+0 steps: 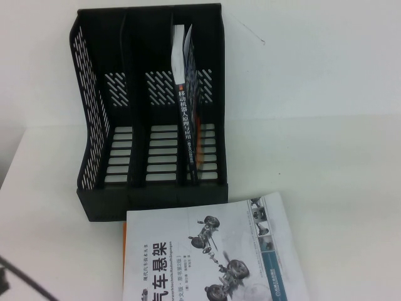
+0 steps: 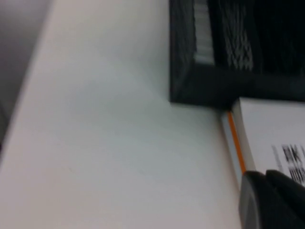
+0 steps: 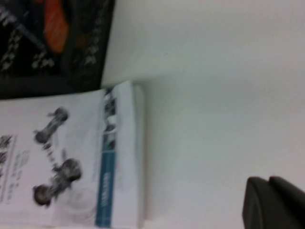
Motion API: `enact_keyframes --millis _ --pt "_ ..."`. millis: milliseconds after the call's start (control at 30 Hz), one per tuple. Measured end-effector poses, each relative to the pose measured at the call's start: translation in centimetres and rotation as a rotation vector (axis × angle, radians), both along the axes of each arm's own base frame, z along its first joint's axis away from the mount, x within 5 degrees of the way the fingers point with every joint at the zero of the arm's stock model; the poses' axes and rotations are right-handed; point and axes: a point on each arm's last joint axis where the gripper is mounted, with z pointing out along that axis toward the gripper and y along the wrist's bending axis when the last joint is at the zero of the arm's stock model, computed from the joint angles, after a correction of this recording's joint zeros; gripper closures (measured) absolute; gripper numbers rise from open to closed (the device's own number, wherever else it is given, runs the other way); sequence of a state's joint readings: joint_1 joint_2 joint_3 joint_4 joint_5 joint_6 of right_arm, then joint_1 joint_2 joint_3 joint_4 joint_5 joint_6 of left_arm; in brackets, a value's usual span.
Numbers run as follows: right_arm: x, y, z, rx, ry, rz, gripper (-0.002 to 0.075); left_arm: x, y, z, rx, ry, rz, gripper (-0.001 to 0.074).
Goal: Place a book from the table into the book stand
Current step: Push book with right arm
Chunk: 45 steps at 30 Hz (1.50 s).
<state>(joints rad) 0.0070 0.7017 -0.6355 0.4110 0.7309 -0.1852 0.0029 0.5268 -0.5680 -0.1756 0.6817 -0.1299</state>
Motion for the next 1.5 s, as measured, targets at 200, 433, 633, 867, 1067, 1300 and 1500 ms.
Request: enact_keyframes --millis 200,433,633,867,1067,1300,1500 --pt "4.5 2.0 -2.9 0.114 0.159 0.196 0.0726 2.2 -1.3 -1.5 -0.092 0.152 -0.116 0.0737" --pt "8.8 4.6 -8.3 0.113 0.326 0.284 0.0725 4.3 -1.8 -2.5 -0.164 0.217 -0.133 0.0737" --pt "10.7 8.6 -11.9 0.028 0.376 0.352 0.0725 5.5 -1.8 -3.6 -0.176 0.291 -0.127 0.0737" --pt "13.8 10.1 -14.8 -0.004 0.429 0.340 0.0725 5.9 -1.9 -4.0 -0.195 0.317 -0.123 0.0737" --pt "15.1 11.2 -15.6 0.005 0.472 0.376 0.0725 5.9 -1.9 -4.0 -0.193 0.318 -0.126 0.0737" --pt "15.1 13.3 -15.2 0.006 0.456 0.436 0.0725 5.9 -1.9 -4.0 -0.193 0.318 -0.126 0.0737" --pt "14.9 15.4 -14.4 0.004 0.413 0.487 0.0725 6.0 -2.0 -4.0 -0.202 0.317 -0.125 0.0737"
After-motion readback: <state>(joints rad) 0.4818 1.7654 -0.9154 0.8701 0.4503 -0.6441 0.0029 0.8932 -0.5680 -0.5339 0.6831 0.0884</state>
